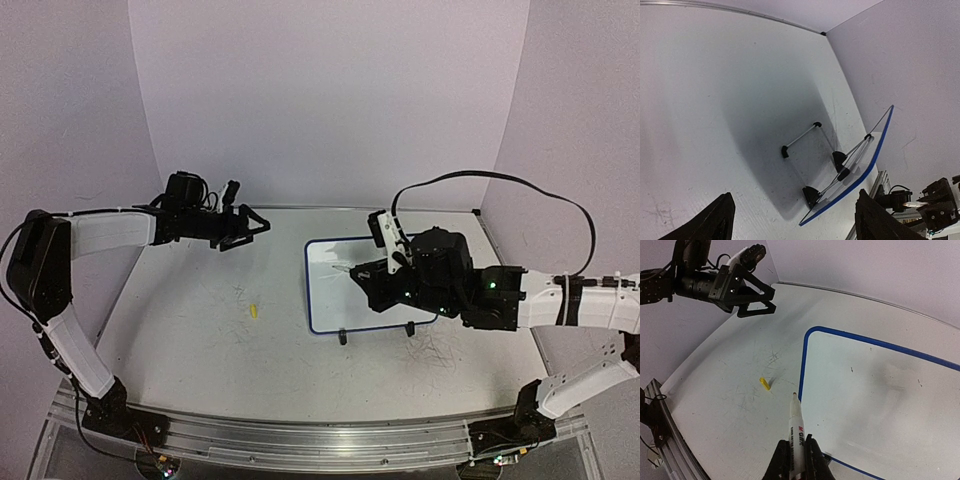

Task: Write a sentence on the whiteboard
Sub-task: Hold the whiteboard at the center of the board.

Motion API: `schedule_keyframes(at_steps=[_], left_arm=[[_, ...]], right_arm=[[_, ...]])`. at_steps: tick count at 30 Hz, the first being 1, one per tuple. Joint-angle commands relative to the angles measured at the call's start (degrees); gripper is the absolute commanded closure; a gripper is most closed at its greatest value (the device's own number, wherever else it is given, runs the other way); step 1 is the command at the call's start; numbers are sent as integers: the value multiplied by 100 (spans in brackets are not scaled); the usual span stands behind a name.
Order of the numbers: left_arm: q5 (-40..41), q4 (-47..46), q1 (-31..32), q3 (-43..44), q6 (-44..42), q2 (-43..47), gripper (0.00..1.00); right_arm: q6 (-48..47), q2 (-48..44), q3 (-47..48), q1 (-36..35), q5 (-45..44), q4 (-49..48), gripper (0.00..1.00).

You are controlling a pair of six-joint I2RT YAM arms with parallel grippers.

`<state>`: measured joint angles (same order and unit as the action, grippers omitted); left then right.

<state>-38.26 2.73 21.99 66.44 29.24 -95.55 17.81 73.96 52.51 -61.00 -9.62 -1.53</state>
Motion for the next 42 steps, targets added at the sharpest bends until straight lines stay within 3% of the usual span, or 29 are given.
schedule_keyframes(at_steps=[1, 5, 14, 23, 42], left_arm=[[-950, -1459, 105, -379, 68, 156, 16], [-1104, -1643, 433, -493, -251, 96, 19], [-1218, -1889, 985, -68, -32, -430, 31], [-1509, -1899, 1024, 306, -138, -999, 48], [-1527, -2168, 1184, 197, -123, -1261, 70]], right_arm=[[-374, 142, 363, -133, -430, -37, 100], [-585, 437, 596, -154, -516, -60, 100], [-534, 789, 759, -166, -1135, -178, 100], [-580, 1085, 932, -157, -1207, -257, 100], [-471, 1694, 1297, -142, -1151, -307, 100]])
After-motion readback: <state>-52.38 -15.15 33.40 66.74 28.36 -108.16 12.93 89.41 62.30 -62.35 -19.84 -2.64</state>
